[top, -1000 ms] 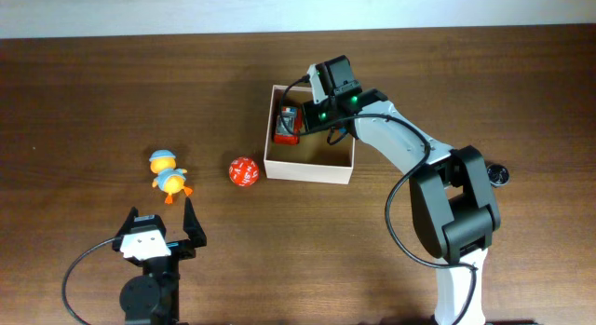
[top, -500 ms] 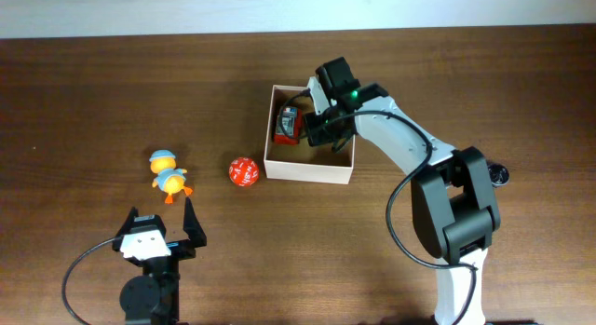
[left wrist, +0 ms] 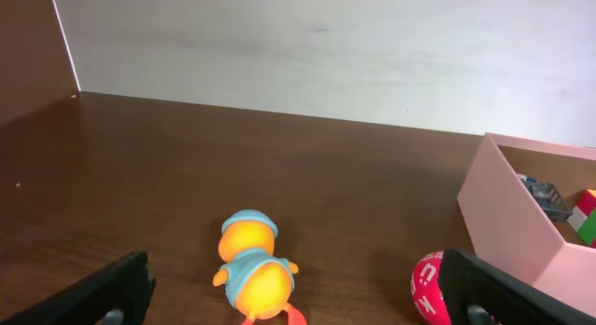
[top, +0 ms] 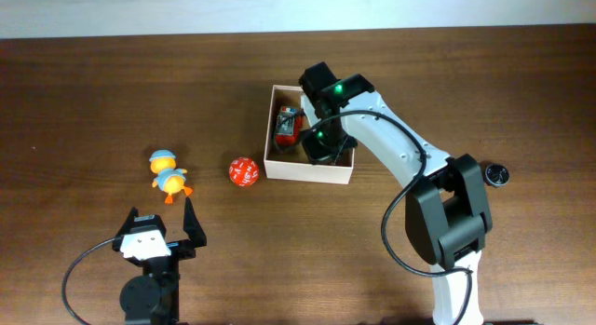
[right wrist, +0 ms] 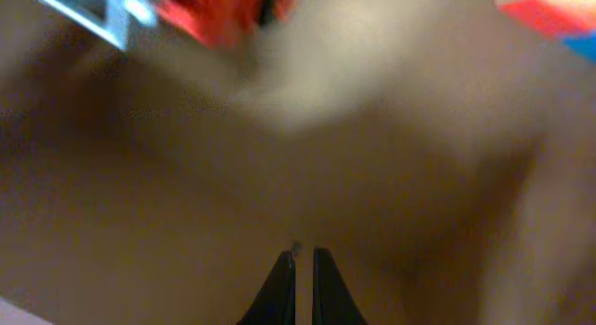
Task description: Pack container
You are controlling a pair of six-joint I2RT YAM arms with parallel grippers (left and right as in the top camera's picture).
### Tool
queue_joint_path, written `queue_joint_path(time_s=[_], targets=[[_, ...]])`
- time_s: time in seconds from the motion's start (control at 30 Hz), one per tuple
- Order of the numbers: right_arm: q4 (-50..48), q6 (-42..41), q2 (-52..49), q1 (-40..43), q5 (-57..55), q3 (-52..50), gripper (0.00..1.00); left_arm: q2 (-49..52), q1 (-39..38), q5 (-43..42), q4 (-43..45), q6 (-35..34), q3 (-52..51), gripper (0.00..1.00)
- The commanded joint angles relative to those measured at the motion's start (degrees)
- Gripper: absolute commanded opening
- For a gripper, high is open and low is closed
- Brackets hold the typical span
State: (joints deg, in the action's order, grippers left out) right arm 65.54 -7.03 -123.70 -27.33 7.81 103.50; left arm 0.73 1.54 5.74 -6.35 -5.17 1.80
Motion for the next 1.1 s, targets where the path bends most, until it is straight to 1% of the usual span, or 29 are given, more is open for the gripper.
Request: queue_joint_path(time_s=[0.0,0.43,0.63,0.83,0.87,0.9,0.93,1.07], targets=[[2.10,0.59,1.53,-0.04,-5.42,0.98,0.04,-0.35,0.28,-0.98,0.15,0.90,-0.37,0.99],[5.20,1.33,1.53,0.09,-18.95,0.98,0.04,-0.35,0.28,-0.98,0.15,0.90,-0.37,0.99],[4.42,5.38,1.53,0.07,-19.21,0.98,0.04,-0.35,0.28,-0.98,0.15,0.90,-0.37,0.99],[3.54,6.43,1.53,0.07,-18.97,1.01,0.04,-0.35,0.28,-0.98,0.15,0.92,-0.37,0.99],[3.23,6.43,1.53,0.07,-18.75,1.14,0.05,-0.35,0.28,-0.98,0.15,0.90,-0.37,0.99],[3.02,6.43,1.53,0.07,-18.21,1.49,0.08,-0.35,0.28,-0.98,0.15,0.90,-0.37,0.99],[2.97,6.86,1.53,0.07,-16.85,2.40,0.10,-0.35,0.28,-0.98,0.15,0.92,-0.37,0.99],[4.24,6.86,1.53,0.07,-12.92,8.72,0.11,-0.35,0.28,-0.98,0.15,0.90,-0.37,0.99]])
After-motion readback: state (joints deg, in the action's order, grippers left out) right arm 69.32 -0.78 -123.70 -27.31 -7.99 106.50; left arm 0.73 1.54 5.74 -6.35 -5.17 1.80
